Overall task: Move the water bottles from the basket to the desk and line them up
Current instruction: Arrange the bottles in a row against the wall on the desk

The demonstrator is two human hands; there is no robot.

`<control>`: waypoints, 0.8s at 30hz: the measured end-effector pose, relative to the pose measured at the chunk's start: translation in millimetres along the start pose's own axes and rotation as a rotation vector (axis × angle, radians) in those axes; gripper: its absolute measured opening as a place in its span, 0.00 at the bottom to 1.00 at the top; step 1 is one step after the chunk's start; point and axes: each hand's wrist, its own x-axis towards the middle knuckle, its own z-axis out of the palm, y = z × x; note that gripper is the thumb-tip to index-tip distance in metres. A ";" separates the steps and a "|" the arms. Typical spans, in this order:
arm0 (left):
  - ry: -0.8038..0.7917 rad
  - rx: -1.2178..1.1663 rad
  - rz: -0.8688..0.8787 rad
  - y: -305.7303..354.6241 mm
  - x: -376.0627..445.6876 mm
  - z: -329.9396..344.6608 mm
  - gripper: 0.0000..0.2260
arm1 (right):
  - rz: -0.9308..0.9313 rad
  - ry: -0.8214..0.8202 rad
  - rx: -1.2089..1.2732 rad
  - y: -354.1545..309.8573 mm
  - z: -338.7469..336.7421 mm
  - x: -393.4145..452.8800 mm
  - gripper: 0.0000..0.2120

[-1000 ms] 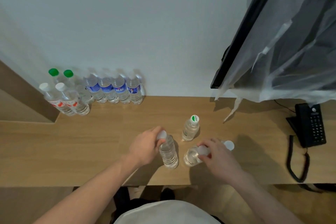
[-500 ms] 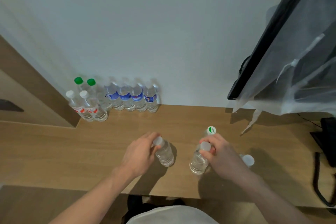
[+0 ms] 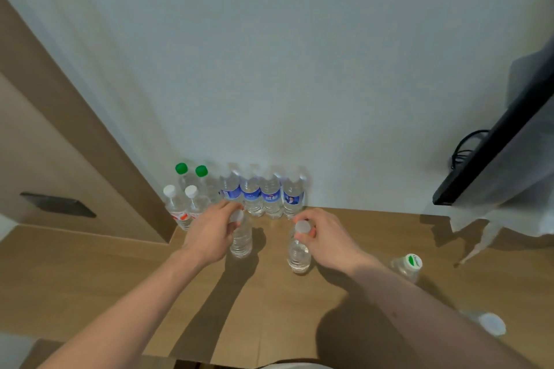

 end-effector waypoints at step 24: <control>-0.095 0.027 0.044 -107.3 79.0 23.6 0.21 | 0.163 0.020 0.038 -83.8 108.3 141.1 0.12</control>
